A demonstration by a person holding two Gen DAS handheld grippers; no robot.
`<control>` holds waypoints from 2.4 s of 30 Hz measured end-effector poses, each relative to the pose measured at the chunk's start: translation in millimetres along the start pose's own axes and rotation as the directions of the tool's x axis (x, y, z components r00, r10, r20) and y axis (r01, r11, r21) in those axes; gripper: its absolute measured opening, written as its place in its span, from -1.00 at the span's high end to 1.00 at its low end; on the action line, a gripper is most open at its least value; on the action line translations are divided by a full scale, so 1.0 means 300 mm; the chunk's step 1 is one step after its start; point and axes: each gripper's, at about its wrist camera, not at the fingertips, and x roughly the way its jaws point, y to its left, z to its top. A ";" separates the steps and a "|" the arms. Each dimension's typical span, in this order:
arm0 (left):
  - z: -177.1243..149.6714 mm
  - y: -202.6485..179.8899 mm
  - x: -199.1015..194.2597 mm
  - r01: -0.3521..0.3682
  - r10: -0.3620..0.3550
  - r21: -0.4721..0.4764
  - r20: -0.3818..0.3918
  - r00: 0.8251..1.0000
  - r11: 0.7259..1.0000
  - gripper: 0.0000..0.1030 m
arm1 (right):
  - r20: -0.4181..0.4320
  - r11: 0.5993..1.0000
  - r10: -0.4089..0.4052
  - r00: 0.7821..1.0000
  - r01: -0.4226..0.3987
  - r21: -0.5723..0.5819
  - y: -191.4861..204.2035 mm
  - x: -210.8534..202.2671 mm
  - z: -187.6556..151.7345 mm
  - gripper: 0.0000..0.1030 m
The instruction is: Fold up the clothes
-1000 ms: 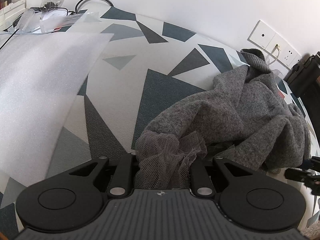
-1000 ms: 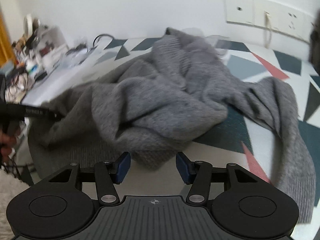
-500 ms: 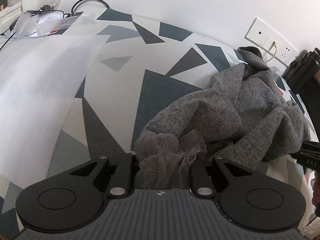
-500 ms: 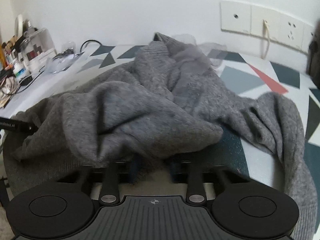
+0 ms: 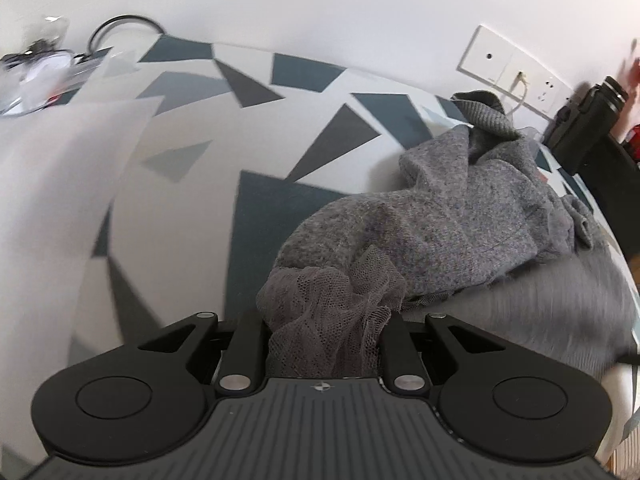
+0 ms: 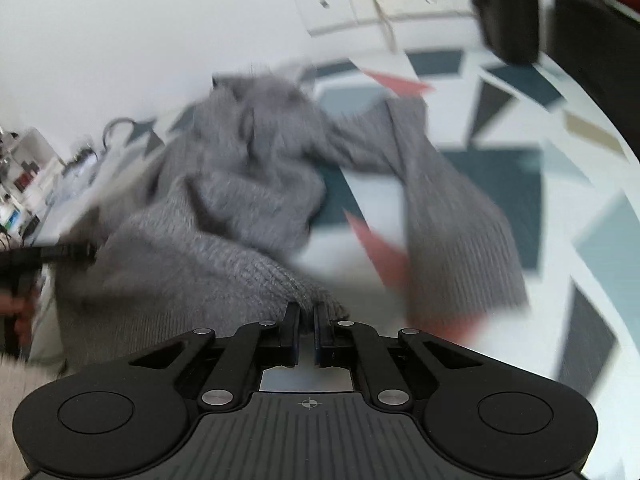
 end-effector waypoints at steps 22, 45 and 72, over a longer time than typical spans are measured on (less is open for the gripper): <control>-0.066 0.083 -0.116 0.194 -0.197 -0.060 -0.048 0.979 0.979 0.21 | 0.035 0.991 0.114 0.993 -0.116 0.061 0.060 0.069 0.173 0.21; 0.002 -0.055 -0.027 0.070 -0.070 0.119 -0.006 0.998 0.990 0.65 | 0.154 0.979 -0.202 0.967 0.203 0.014 -0.006 0.254 0.229 0.30; -0.188 -0.098 -0.143 0.180 -0.144 0.225 -0.169 0.975 0.958 0.87 | -0.024 0.995 -0.093 0.995 0.094 0.038 -0.032 0.005 -0.090 0.78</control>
